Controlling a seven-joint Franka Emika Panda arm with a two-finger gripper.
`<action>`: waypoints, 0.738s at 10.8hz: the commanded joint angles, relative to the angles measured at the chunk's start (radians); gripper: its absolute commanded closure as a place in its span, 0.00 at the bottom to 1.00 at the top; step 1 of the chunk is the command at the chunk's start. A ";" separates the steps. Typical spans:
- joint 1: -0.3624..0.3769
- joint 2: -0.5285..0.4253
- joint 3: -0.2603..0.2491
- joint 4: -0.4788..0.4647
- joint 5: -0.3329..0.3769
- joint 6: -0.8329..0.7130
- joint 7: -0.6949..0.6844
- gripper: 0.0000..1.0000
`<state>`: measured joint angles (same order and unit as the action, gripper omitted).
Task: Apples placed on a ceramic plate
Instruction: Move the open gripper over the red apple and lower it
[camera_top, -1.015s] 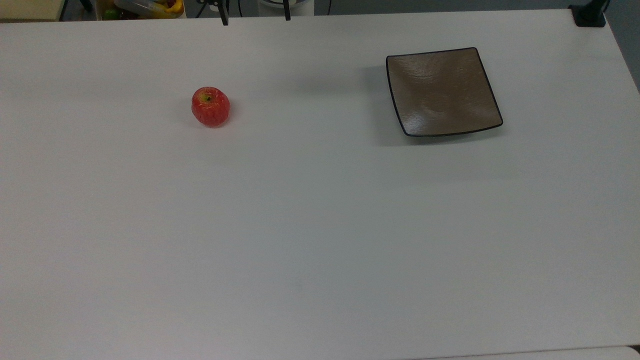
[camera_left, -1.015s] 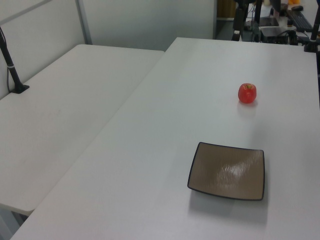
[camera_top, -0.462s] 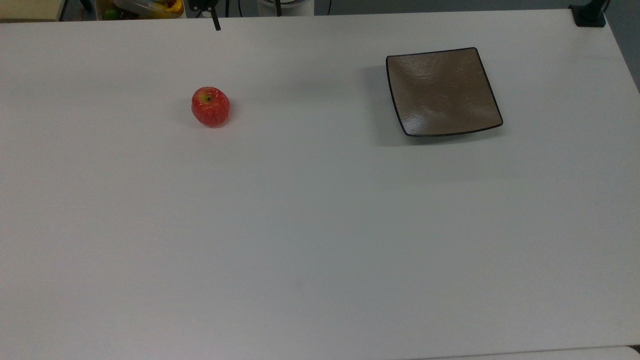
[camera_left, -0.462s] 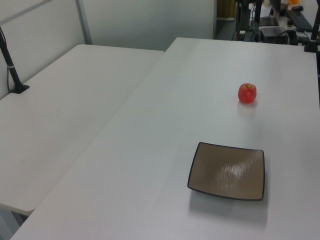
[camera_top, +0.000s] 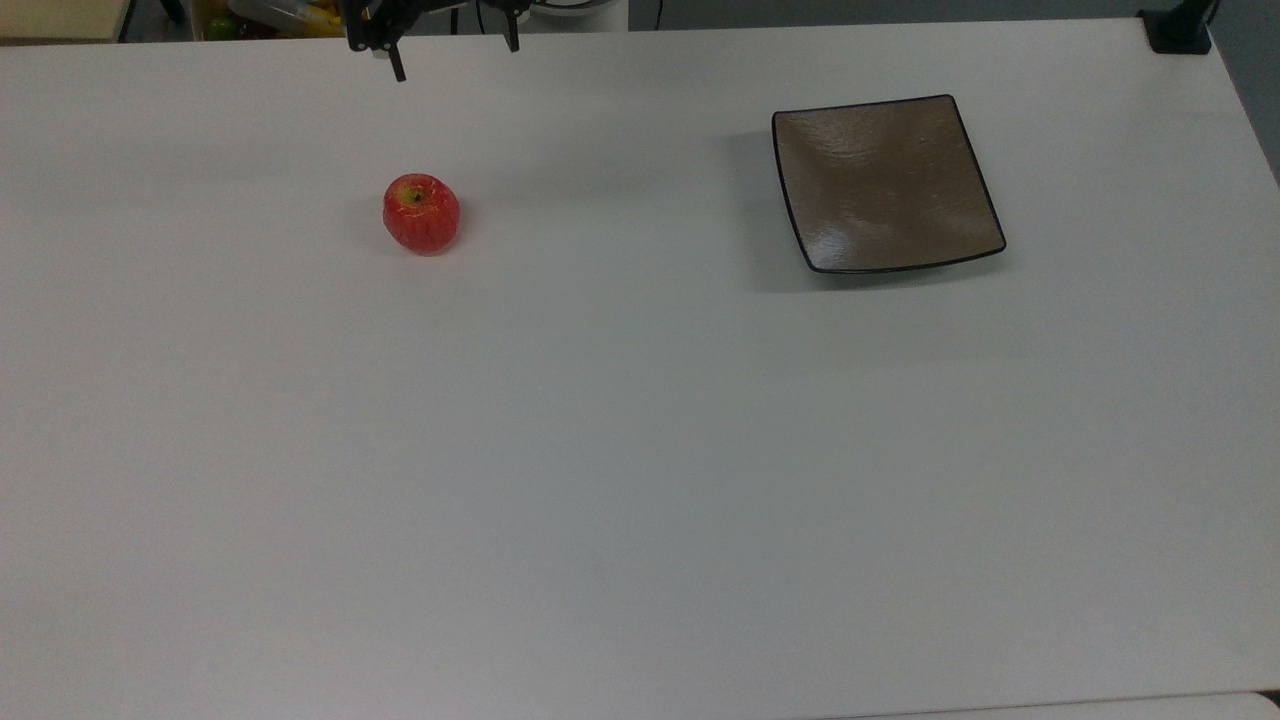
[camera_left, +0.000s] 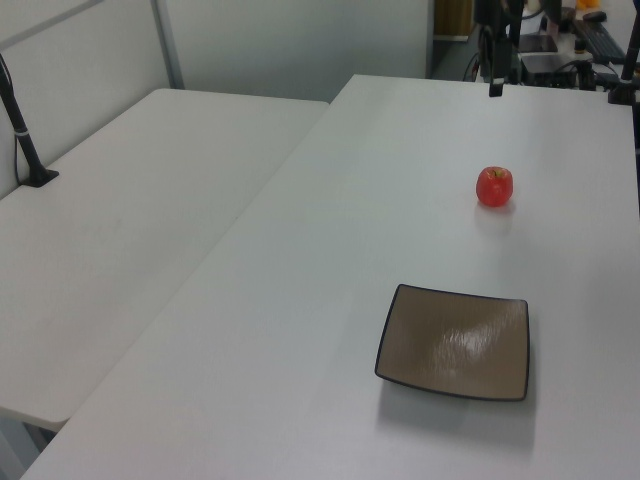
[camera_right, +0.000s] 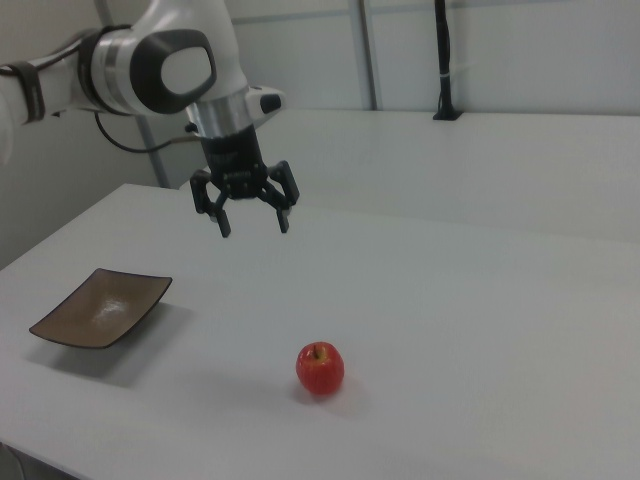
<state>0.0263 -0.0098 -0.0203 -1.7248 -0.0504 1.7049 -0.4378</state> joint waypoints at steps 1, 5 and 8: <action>-0.020 -0.016 -0.006 -0.149 -0.028 0.149 -0.027 0.00; -0.066 -0.010 -0.016 -0.297 -0.034 0.309 -0.108 0.00; -0.066 0.025 -0.040 -0.366 -0.072 0.419 -0.130 0.00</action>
<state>-0.0433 0.0090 -0.0467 -2.0272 -0.0801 2.0428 -0.5434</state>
